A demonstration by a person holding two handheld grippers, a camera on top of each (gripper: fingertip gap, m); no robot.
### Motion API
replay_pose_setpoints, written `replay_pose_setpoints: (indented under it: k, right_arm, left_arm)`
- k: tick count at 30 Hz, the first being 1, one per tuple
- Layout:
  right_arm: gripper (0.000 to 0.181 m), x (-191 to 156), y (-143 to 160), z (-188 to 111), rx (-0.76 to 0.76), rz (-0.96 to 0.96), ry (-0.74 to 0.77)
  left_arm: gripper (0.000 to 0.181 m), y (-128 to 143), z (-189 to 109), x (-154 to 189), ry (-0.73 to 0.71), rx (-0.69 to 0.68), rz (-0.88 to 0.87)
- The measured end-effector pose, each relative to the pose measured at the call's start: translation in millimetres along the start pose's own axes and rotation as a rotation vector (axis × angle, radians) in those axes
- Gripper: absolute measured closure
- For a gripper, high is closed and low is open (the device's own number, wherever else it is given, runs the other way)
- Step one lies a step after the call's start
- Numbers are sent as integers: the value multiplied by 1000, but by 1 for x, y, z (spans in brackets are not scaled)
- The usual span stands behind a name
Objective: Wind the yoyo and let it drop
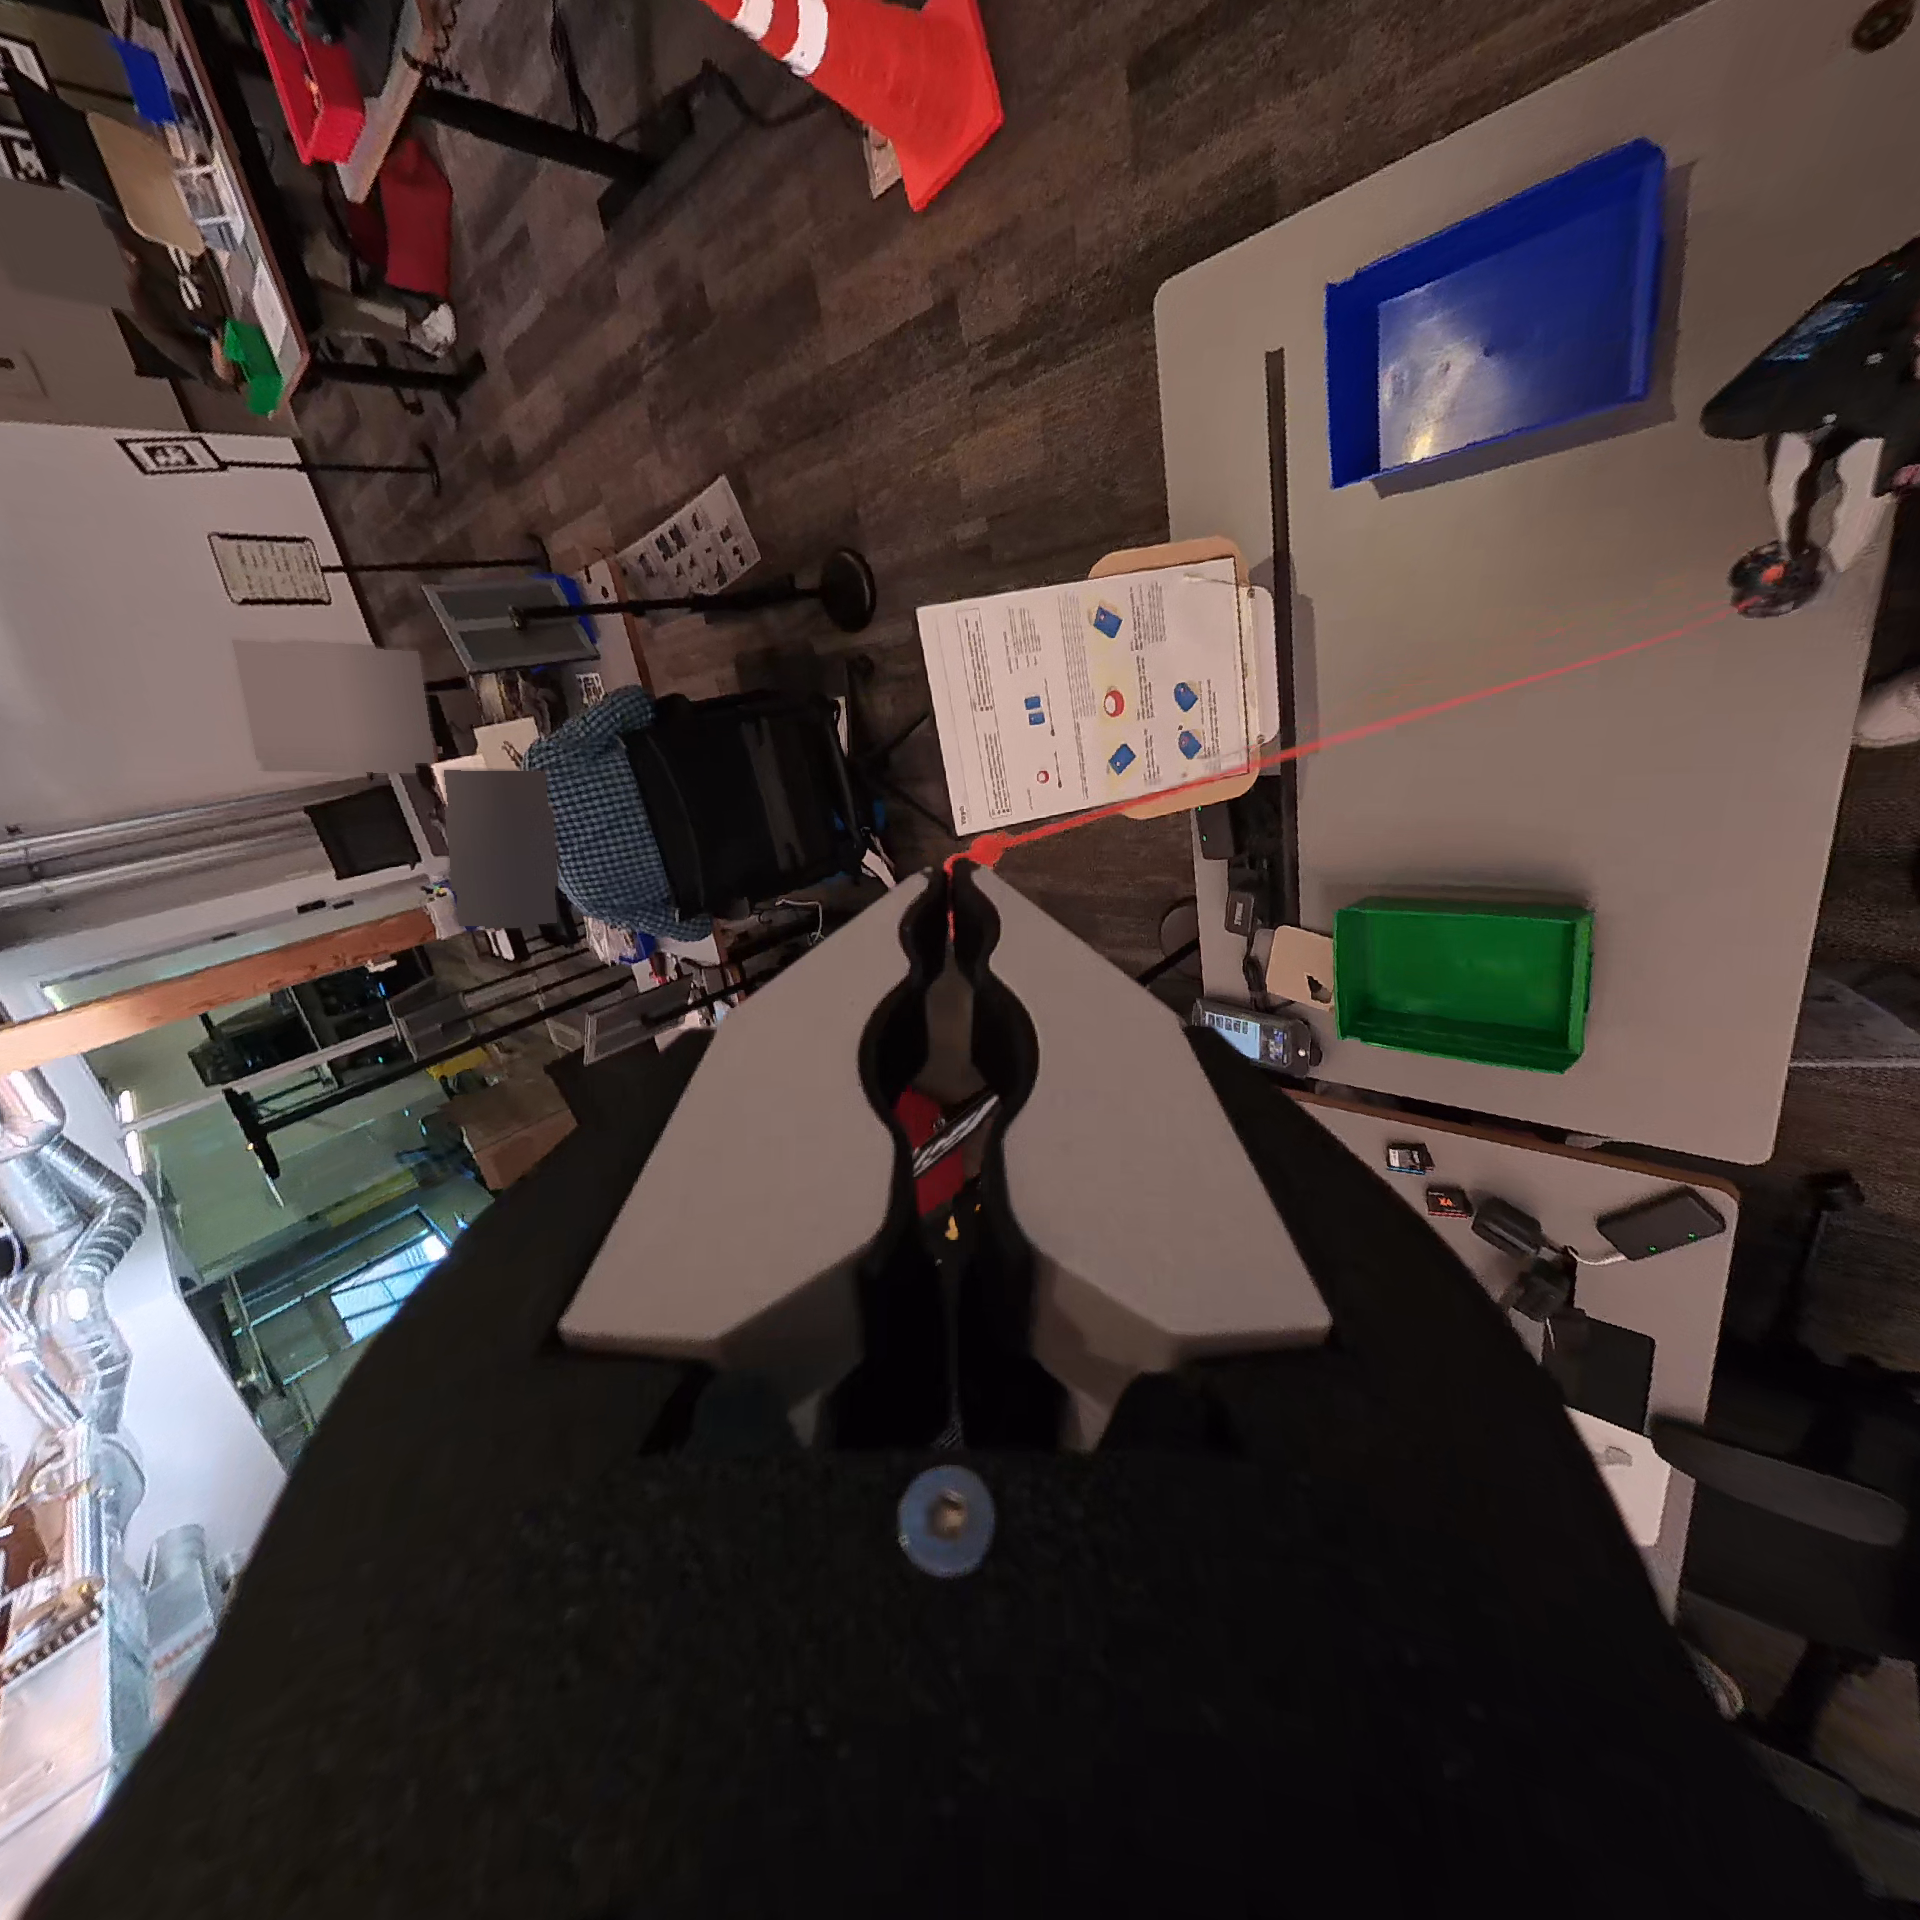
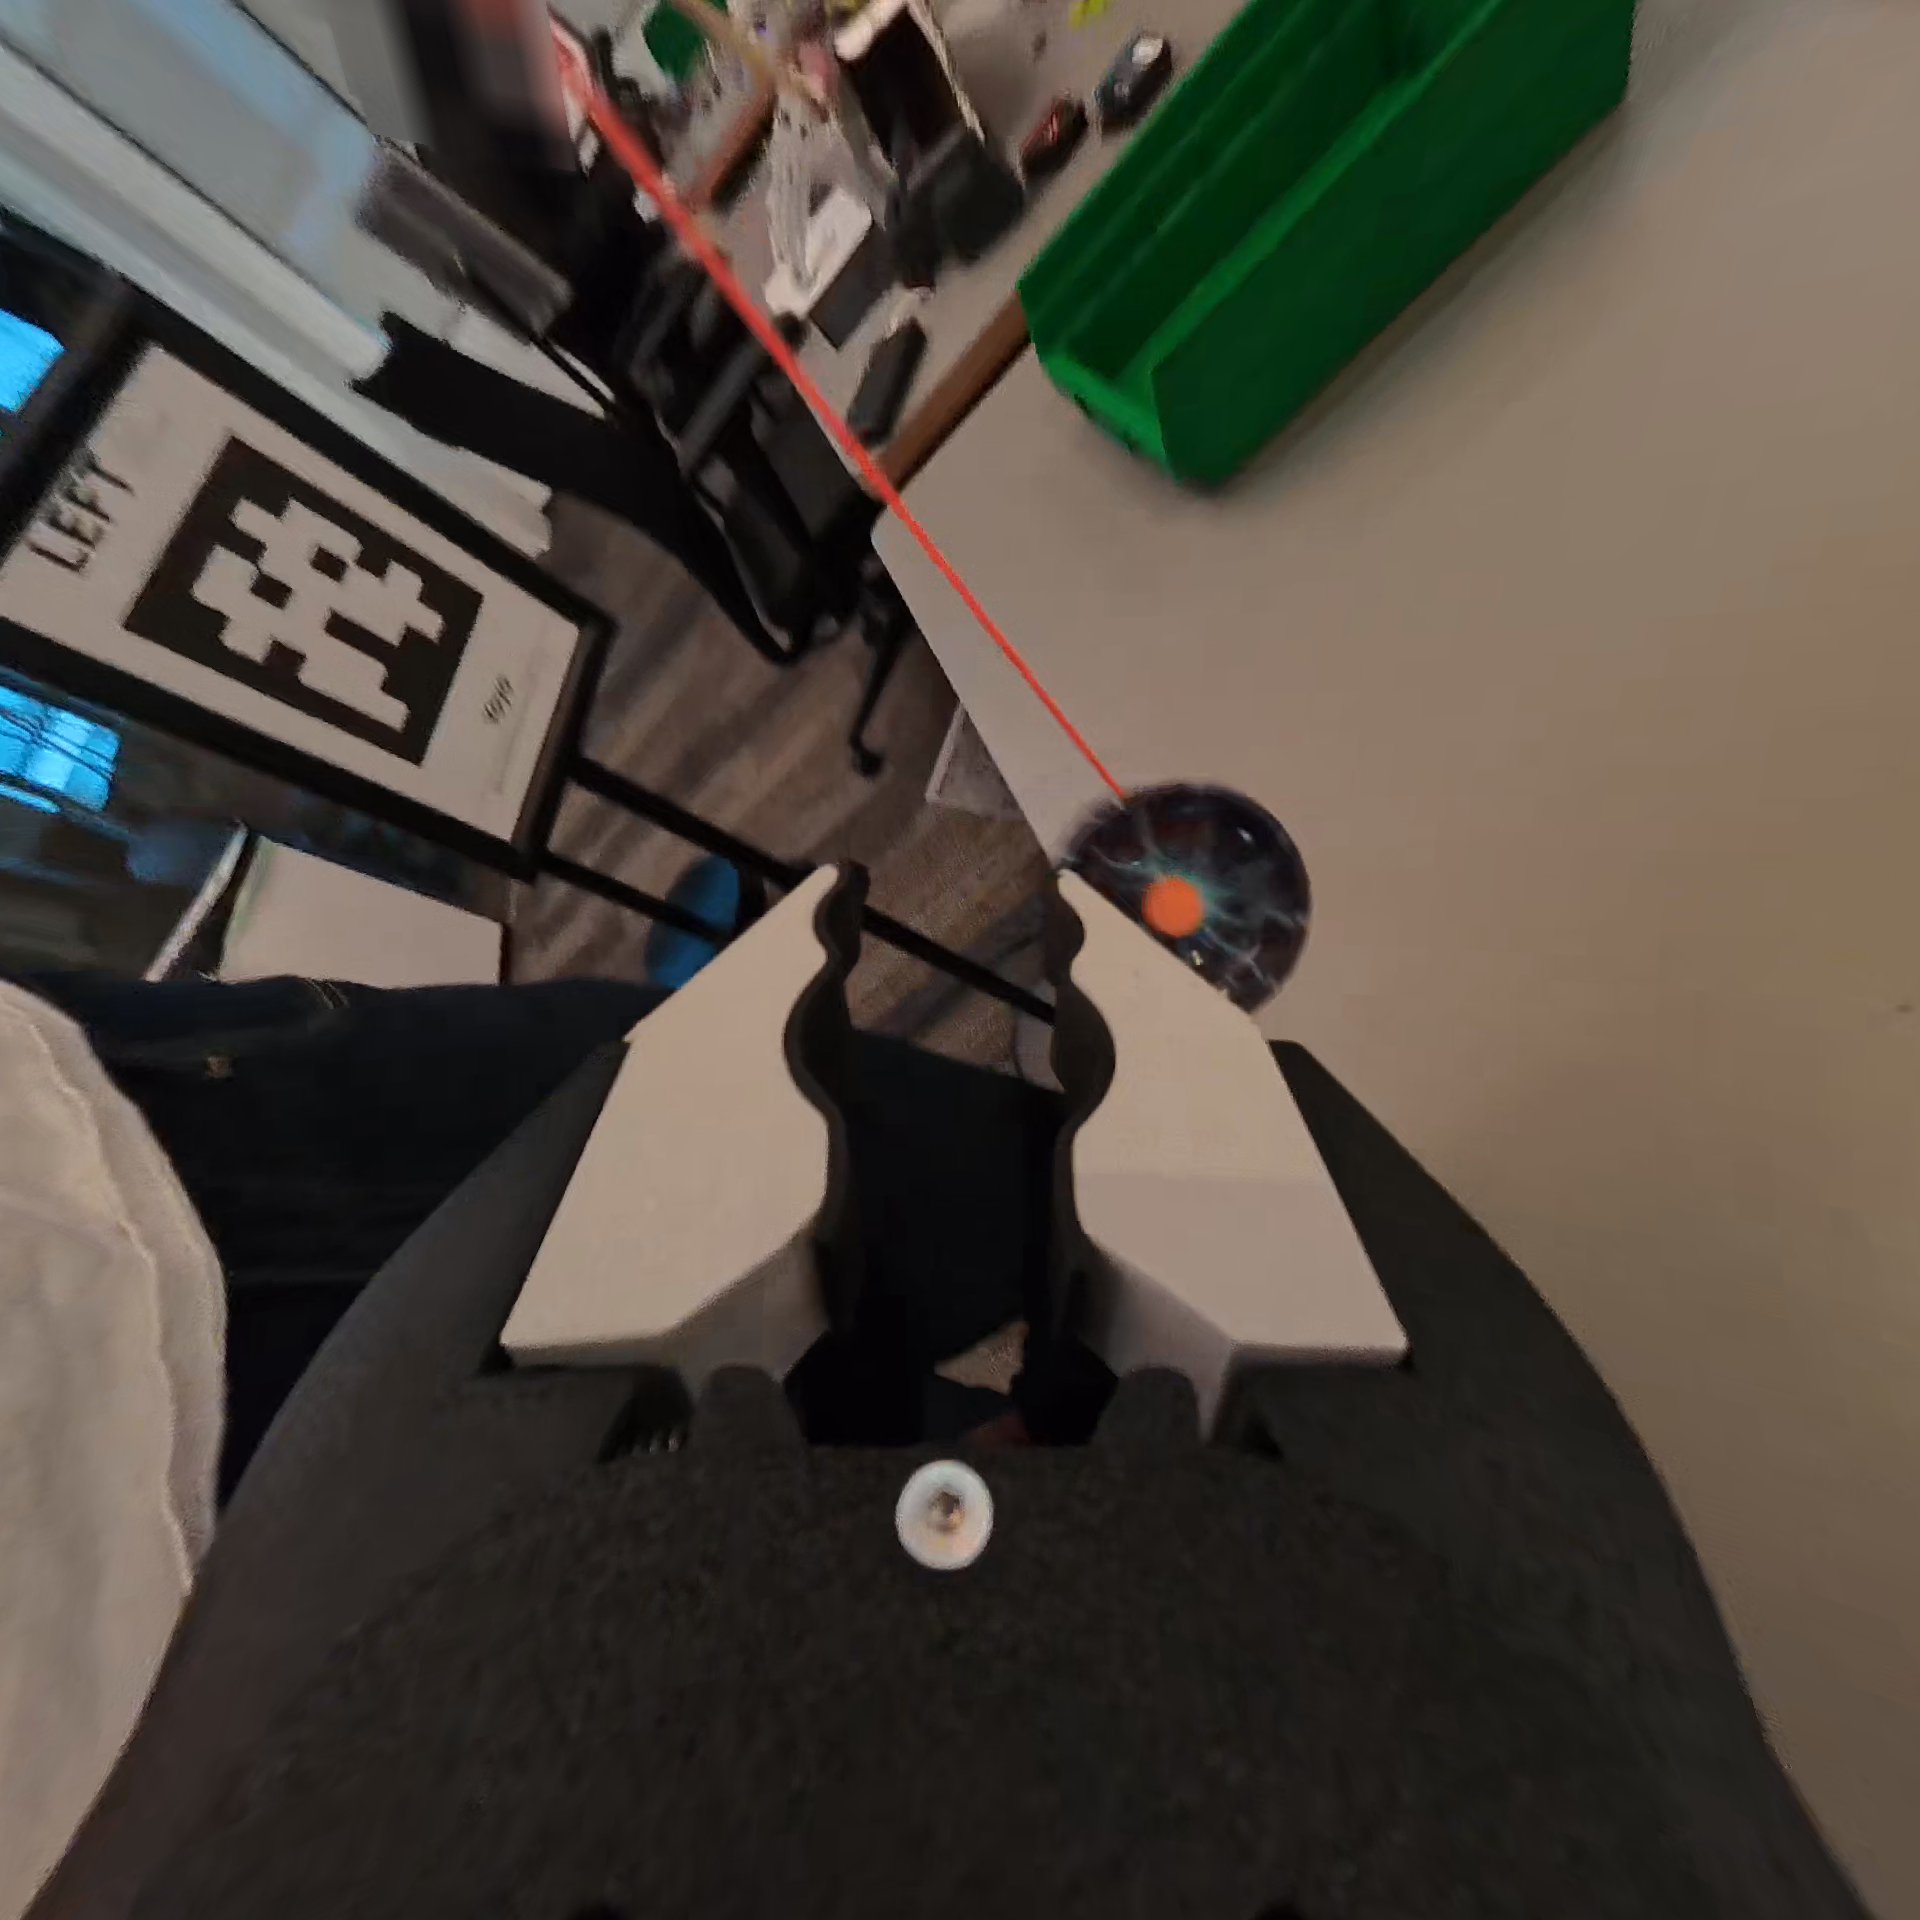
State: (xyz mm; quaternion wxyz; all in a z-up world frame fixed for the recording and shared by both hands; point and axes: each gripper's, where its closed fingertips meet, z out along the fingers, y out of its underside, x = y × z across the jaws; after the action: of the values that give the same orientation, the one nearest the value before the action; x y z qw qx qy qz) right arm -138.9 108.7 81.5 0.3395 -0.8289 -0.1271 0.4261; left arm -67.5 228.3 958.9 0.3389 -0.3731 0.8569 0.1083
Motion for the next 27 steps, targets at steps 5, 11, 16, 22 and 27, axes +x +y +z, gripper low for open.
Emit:
replay_pose_setpoints:
  k: [5,11,16,22,27]
  right_arm:
    - [151,27,-21,3,10,-28,62]
    - [123,82,-70,-23,107,-185,341]
    - [124,115,-118,-19,110,-310,464]
    - [125,143,-140,-10,114,-249,471]
    - [121,172,-145,5,131,-174,587]
  left_arm:
    - [181,-6,-1,-6,-2,4,39]
    - [181,-3,-6,-14,-20,20,73]
    - [181,5,-10,-18,-28,30,84]
    - [181,17,-13,-19,-27,40,83]
    - [181,22,-11,-17,-21,30,93]
